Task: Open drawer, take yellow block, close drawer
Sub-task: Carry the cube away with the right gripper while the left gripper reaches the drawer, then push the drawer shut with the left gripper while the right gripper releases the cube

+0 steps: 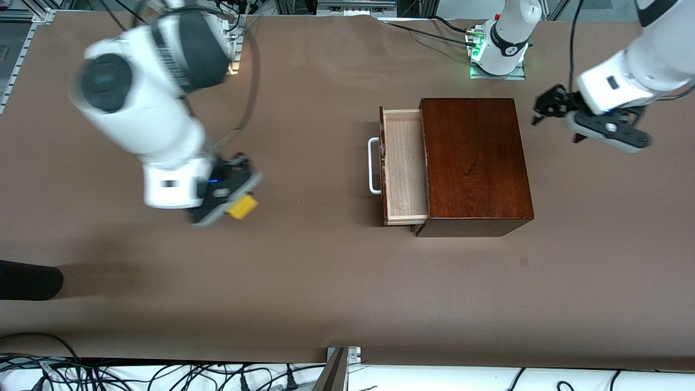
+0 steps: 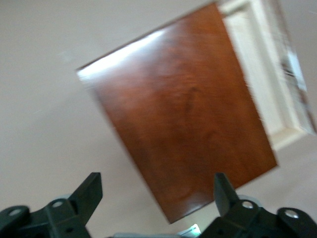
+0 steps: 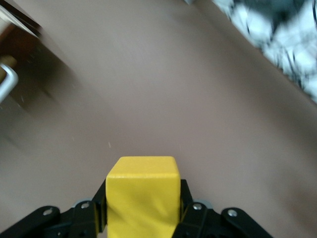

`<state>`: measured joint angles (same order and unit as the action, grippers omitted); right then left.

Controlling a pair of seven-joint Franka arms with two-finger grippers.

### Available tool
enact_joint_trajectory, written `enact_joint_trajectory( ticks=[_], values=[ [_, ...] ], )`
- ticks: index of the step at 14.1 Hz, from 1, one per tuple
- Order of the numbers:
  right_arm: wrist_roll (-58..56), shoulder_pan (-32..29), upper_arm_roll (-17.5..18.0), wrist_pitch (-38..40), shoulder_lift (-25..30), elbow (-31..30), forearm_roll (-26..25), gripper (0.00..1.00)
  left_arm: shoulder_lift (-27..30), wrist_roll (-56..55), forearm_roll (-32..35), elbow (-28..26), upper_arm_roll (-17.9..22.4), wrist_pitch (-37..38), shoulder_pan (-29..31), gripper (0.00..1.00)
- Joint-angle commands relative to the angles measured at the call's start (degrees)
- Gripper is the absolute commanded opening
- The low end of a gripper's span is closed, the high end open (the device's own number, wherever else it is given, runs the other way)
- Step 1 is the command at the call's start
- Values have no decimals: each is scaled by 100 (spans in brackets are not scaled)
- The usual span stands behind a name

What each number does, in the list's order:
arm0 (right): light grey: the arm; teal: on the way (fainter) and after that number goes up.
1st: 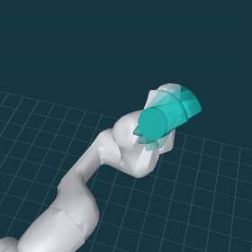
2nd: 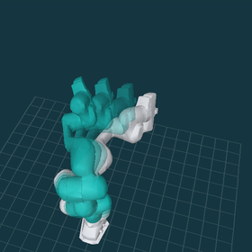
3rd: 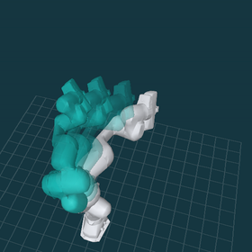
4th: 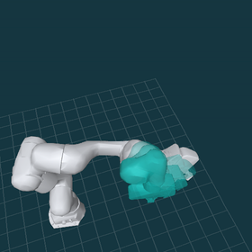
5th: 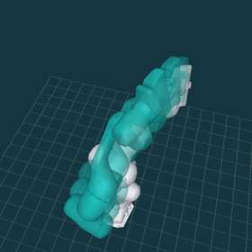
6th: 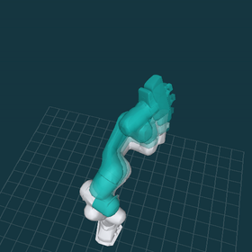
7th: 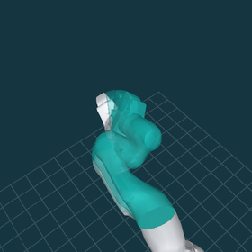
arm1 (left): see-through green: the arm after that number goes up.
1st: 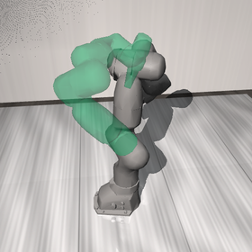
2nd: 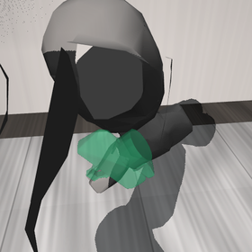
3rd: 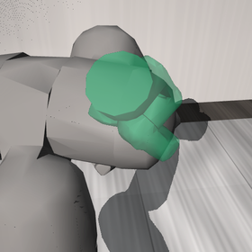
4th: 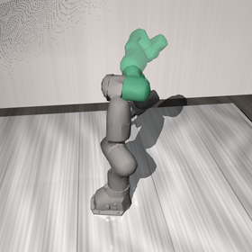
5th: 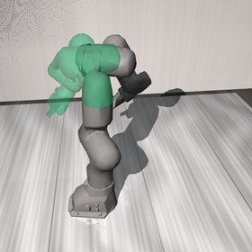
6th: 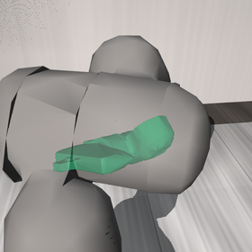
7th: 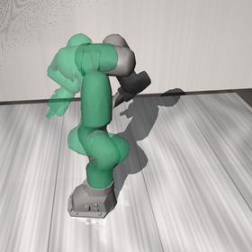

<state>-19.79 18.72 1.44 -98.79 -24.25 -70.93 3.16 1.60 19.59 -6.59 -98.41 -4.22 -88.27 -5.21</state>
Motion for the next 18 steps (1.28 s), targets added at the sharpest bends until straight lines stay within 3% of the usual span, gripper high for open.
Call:
enact_joint_trajectory(
  ticks=[1,4,6,8,10,14,18],
  values=[
    [360,-630,85,-210,930,-1807,133,0,-387,1105,-544,217,-429,283,11,100],
    [756,-957,-20,-946,1080,-2809,53,0,-572,1126,-939,453,-1053,284,11,100],
    [1028,-1089,-38,-1727,1089,-3494,-51,0,-1316,1126,-967,1058,-1527,284,-41,100],
    [1301,-1168,-38,-2911,1046,-4347,-227,0,-1907,1239,-906,1429,-1740,214,-129,100],
    [1765,-1230,-47,-3679,976,-4893,-412,0,-2294,1790,-879,1518,-1767,-354,-410,100],
    [2197,-1239,-47,-4015,563,-5053,-439,0,-2945,2576,-634,1518,-1758,-1770,-1243,100],
    [2550,-1239,-38,-4691,18,-5098,-439,0,-3560,2611,832,1518,-1776,-2624,-1965,100]
  ],
)
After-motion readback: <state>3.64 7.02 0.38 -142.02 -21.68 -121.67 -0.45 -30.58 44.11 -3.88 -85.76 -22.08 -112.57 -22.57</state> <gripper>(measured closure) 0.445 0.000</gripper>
